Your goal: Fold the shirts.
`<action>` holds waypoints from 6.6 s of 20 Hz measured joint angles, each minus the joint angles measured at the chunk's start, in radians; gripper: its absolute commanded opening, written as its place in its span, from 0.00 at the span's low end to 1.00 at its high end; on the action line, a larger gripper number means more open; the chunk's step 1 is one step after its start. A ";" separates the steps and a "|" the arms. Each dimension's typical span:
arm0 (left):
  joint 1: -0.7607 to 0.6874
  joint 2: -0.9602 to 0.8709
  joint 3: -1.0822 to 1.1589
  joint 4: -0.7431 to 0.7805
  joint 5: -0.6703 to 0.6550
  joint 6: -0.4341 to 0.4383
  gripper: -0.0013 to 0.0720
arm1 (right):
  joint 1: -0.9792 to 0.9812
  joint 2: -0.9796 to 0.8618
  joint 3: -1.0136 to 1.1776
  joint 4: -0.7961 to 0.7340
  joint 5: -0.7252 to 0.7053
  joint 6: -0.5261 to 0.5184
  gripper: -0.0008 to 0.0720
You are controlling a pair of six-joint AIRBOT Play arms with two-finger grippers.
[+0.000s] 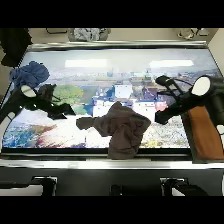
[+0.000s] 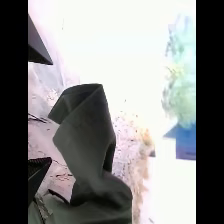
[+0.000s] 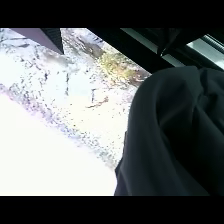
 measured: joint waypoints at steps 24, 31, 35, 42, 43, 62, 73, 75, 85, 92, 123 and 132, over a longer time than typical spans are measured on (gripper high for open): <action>-0.044 0.189 0.085 -0.262 0.303 0.111 0.06 | -0.056 0.023 -0.002 0.336 -0.290 -0.202 0.09; 0.217 0.574 0.428 -0.280 0.322 0.082 0.06 | -0.149 0.352 0.356 0.182 -0.443 -0.204 0.10; 0.269 0.716 0.468 -0.271 0.350 0.060 0.06 | -0.159 0.472 0.398 0.131 -0.418 -0.185 0.10; 0.280 0.779 0.409 -0.235 0.293 0.050 0.06 | -0.162 0.478 0.403 0.108 -0.311 -0.140 0.10; 0.270 0.779 0.360 -0.232 0.271 0.050 0.06 | -0.163 0.448 0.390 0.108 -0.256 -0.127 0.10; 0.004 0.503 -0.458 -0.224 0.650 0.182 0.06 | -0.279 -0.214 0.075 0.494 -0.345 -0.231 0.96; 0.021 0.499 -0.461 -0.224 0.536 0.218 0.06 | -0.323 -0.137 -0.389 0.281 -0.199 -0.131 0.98; 0.022 0.499 -0.461 -0.224 0.530 0.218 0.06 | -0.291 -0.135 -0.427 0.295 -0.269 -0.121 0.91; 0.025 0.506 -0.461 -0.224 0.525 0.226 0.06 | -0.257 -0.132 -0.357 0.282 -0.368 -0.130 0.09; 0.036 0.539 -0.464 -0.209 0.437 0.227 0.06 | -0.257 -0.193 0.019 0.097 -0.735 0.084 0.09; 0.037 0.544 -0.457 -0.201 0.387 0.226 0.06 | -0.174 -0.135 -0.415 0.529 -0.585 -0.065 0.08; 0.037 0.602 0.061 -0.201 0.403 0.226 0.06 | -0.171 0.169 0.086 0.374 -0.510 -0.209 0.08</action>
